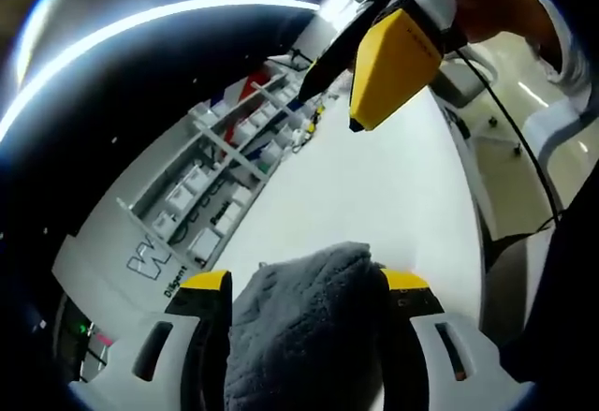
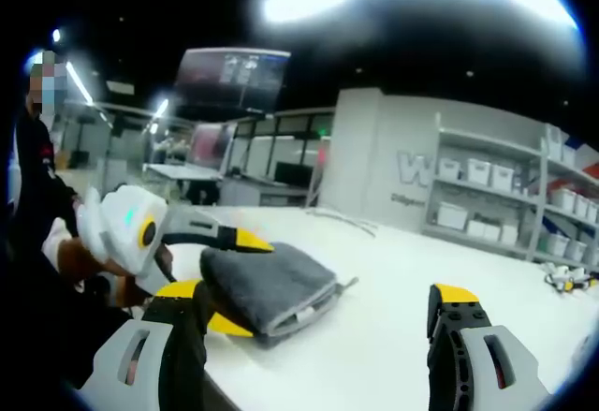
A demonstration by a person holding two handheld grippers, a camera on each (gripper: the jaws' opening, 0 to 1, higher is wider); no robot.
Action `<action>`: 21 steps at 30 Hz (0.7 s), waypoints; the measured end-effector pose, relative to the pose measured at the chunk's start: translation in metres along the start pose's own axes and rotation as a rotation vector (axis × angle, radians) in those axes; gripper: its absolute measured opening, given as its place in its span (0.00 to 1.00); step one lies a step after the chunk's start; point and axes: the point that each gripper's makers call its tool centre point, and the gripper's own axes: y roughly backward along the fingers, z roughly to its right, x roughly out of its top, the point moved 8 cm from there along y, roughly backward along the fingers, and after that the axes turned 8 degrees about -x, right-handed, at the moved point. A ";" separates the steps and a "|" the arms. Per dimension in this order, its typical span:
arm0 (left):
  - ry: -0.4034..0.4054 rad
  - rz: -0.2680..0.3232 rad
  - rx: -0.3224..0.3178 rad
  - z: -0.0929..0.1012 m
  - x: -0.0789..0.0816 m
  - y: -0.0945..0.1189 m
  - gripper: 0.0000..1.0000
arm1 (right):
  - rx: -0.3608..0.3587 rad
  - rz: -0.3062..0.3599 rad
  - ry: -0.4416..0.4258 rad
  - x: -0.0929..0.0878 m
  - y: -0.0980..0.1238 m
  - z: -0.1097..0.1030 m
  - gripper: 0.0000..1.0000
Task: Open the folded towel by lifting each exposed corner and separating the folded layers until the towel lies flat within the target outline without major curled edges
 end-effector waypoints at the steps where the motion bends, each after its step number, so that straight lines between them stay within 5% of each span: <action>1: -0.006 0.002 0.001 0.000 0.000 0.000 0.60 | 0.000 0.000 0.001 0.000 0.000 0.000 1.00; 21: -0.077 -0.002 -0.015 0.006 0.004 -0.004 0.54 | -0.001 -0.012 0.004 -0.003 0.000 0.002 1.00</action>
